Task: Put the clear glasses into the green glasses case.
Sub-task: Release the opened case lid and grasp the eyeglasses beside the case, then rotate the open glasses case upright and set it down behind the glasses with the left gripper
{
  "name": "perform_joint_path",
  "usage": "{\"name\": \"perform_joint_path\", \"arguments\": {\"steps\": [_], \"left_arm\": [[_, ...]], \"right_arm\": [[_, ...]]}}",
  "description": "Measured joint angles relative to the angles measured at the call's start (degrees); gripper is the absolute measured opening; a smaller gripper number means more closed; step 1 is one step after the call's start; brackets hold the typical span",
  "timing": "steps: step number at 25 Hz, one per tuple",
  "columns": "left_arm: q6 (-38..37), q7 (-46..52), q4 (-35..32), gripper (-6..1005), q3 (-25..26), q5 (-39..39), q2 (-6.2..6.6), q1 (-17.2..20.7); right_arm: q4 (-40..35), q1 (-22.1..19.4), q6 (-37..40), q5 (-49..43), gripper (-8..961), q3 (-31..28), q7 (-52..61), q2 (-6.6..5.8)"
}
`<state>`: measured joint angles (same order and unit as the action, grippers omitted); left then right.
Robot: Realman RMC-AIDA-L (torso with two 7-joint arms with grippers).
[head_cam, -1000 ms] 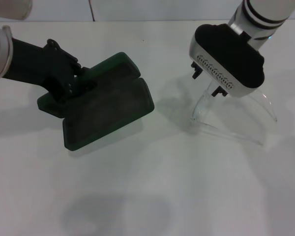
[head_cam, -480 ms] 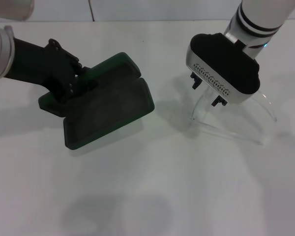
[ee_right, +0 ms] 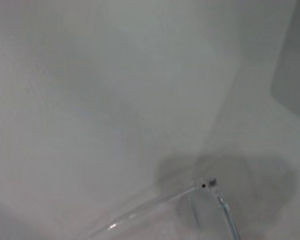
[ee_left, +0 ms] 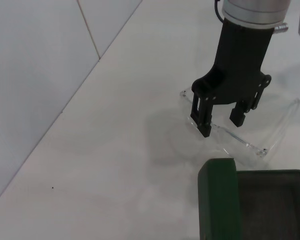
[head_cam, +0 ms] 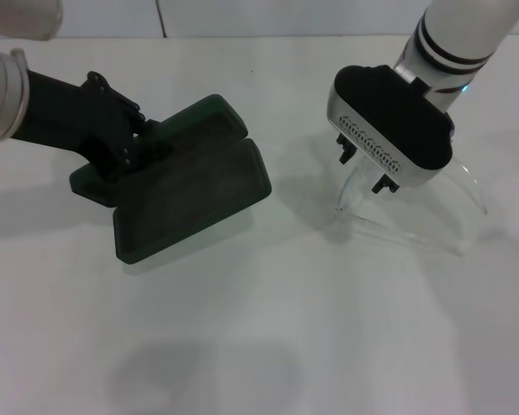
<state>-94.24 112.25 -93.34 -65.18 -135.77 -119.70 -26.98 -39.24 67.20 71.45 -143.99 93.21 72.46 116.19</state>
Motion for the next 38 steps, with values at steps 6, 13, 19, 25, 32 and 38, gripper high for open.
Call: {"name": "perform_joint_path", "arguments": {"steps": [6,13,19,25,32,38], "left_arm": [[0.0,0.0,0.0,192,-0.7,0.1,0.00,0.1],[0.0,0.0,0.0,192,-1.5,0.1,0.00,0.5],[-0.3,0.2,-0.2,192,-1.5,0.1,0.00,0.7],[-1.0,0.4,-1.8,192,-1.4,1.4,0.06,0.7],[-3.3,2.0,-6.4,191,-1.1,1.5,0.09,0.8],[-4.1,3.7,-8.6,191,-1.5,1.3,0.13,0.4]], "right_arm": [[2.4,0.5,-1.9,1.0,493,1.5,-0.2,0.00],[3.6,1.0,-2.4,1.2,441,1.5,0.5,0.00],[2.6,0.9,-1.4,0.6,399,2.3,3.9,0.00],[-3.3,-1.5,0.6,-1.5,228,2.2,8.9,-0.21],[-14.8,-5.7,7.6,-3.9,105,-6.6,11.3,-0.34],[-31.6,-14.0,18.8,-4.0,83,-16.3,15.2,-0.47]]}}
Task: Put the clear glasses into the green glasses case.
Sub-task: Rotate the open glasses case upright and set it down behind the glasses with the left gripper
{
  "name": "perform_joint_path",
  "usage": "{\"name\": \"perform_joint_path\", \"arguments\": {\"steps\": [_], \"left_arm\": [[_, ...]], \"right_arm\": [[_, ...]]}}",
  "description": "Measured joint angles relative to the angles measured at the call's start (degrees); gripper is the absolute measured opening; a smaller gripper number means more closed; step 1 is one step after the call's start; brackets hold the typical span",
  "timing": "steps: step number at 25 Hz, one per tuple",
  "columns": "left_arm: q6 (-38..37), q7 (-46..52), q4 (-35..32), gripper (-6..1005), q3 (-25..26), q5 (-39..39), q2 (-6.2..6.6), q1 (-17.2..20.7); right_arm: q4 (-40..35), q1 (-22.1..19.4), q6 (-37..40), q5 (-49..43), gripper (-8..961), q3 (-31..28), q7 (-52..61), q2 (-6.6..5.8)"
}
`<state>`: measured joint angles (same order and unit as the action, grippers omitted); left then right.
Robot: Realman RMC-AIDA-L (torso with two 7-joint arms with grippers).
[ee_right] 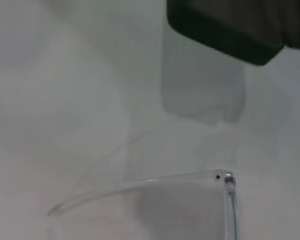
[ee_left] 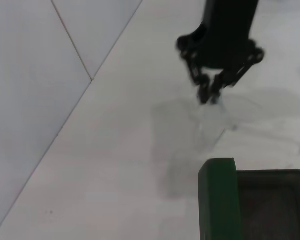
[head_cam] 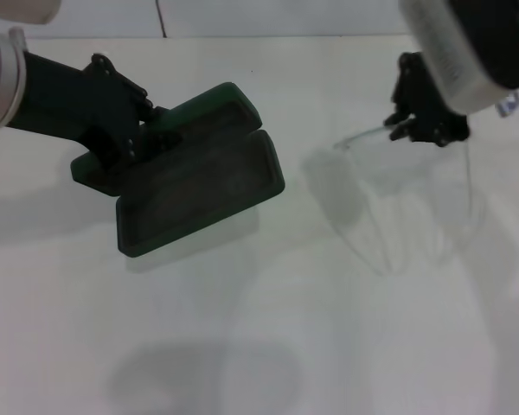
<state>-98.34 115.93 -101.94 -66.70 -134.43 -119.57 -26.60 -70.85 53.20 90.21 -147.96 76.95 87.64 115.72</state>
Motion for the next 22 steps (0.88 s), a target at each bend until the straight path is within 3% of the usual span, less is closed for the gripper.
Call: {"name": "perform_joint_path", "arguments": {"steps": [6,10,16,18,22], "left_arm": [[0.0,0.8,0.2,191,-1.2,-1.3,0.13,-1.3],[0.0,1.1,0.5,191,-3.3,-3.5,0.02,-1.5],[2.5,4.4,3.2,191,-11.0,-5.0,-0.16,-5.0],[3.9,5.4,3.8,191,-13.5,-6.1,-0.19,-5.6],[6.2,8.2,8.0,191,-17.8,-7.2,-0.32,-9.2]], "right_arm": [[-16.5,-12.1,4.5,4.2,69,-5.3,4.5,0.03],[-23.7,-18.1,7.9,12.3,68,-11.9,5.6,0.27],[-33.5,-29.4,14.9,24.0,66,-21.6,6.8,0.42],[-34.1,-31.4,18.2,29.6,62,-28.0,6.7,0.42],[-32.0,-31.6,26.7,38.6,62,-43.6,5.7,0.45]]}}
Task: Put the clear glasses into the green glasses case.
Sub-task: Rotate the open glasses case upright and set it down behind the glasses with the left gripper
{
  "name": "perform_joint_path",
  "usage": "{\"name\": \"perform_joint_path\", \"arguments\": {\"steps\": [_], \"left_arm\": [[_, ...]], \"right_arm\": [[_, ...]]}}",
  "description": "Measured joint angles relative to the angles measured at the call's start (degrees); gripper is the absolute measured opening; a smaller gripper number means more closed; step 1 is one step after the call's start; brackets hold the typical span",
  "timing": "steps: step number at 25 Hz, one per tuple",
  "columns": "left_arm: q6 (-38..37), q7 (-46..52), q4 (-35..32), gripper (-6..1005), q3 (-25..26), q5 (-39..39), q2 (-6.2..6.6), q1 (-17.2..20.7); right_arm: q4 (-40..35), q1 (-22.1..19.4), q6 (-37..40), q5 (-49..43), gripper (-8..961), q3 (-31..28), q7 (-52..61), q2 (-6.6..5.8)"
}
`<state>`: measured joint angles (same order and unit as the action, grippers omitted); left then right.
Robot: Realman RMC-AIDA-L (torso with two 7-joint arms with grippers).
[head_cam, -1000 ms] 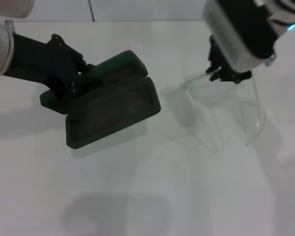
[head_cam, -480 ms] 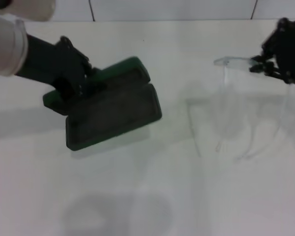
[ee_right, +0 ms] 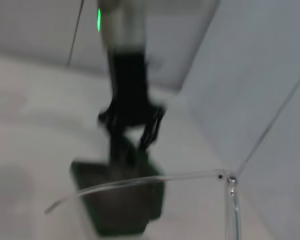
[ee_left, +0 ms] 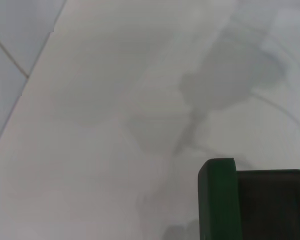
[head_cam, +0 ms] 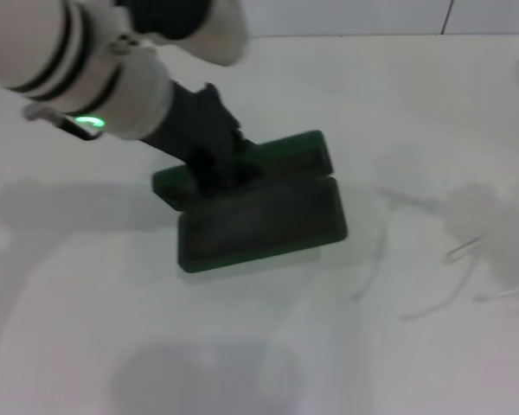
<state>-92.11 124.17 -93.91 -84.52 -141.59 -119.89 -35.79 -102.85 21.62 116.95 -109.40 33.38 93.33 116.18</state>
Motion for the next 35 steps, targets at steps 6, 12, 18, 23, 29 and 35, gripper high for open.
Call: {"name": "perform_joint_path", "arguments": {"steps": [6,12,18,23,29,35], "left_arm": [[5.1,2.4,6.3,191,-5.3,0.1,-0.09,-3.3],[10.5,3.8,10.7,191,-10.1,0.4,-0.14,-5.1],[15.4,5.1,16.0,191,-14.0,0.4,-0.31,-7.5],[17.5,5.8,16.9,191,-16.5,0.4,-0.33,-8.0],[20.9,6.0,18.5,191,-19.4,-0.1,-0.36,-7.9],[24.6,6.6,20.0,191,-20.1,-1.2,-0.44,-8.0]], "right_arm": [[2.9,-0.5,5.7,2.5,63,-12.0,-3.2,0.01],[7.7,-2.5,6.2,1.4,64,-14.3,-7.4,0.01],[11.1,-4.0,6.3,0.5,64,-18.5,-10.4,-0.17],[11.8,-4.2,6.3,0.3,65,-21.5,-10.8,-0.33],[13.7,-4.3,6.3,0.2,66,-23.2,-11.3,-0.43],[14.7,-4.5,6.3,0.2,66,-24.0,-11.5,-0.53]]}}
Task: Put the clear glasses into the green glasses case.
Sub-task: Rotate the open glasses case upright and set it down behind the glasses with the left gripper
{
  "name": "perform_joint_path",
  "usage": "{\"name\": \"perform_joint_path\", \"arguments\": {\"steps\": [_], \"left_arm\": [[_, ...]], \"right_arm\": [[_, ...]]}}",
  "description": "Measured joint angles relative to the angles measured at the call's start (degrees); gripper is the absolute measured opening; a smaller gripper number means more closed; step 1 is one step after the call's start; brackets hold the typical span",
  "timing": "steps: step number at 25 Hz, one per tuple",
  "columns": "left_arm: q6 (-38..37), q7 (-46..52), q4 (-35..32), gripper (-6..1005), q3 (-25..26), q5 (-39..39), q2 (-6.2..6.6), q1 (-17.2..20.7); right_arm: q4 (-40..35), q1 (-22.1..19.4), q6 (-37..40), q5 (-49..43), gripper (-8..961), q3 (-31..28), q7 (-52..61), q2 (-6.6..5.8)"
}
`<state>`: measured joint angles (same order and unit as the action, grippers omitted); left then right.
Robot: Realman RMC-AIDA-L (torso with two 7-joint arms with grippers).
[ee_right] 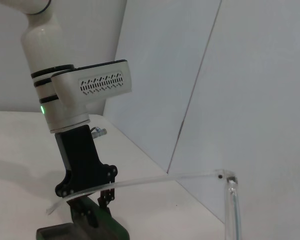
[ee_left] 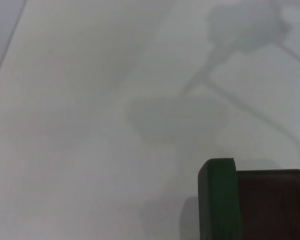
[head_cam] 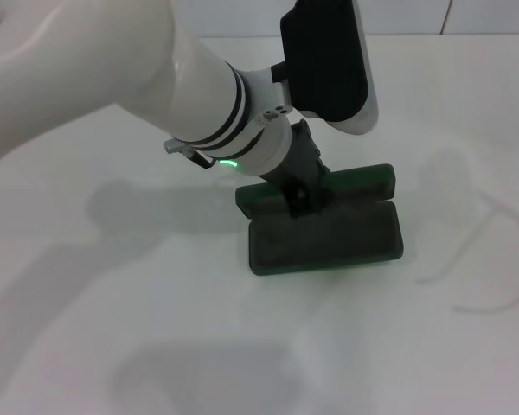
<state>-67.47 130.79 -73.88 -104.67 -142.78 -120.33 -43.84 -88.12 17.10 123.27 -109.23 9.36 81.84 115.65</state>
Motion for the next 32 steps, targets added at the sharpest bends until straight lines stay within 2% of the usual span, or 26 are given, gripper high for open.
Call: {"name": "perform_joint_path", "arguments": {"steps": [10,32], "left_arm": [[2.5,-0.4,1.9,191,-2.8,-1.4,0.08,0.0],[6.2,-1.9,1.7,191,-7.9,-3.7,0.02,-0.6]], "right_arm": [[0.4,-0.7,0.0,0.2,68,-0.5,-0.1,0.08],[2.3,-1.1,0.0,0.8,70,-1.4,-1.3,-0.07]]}}
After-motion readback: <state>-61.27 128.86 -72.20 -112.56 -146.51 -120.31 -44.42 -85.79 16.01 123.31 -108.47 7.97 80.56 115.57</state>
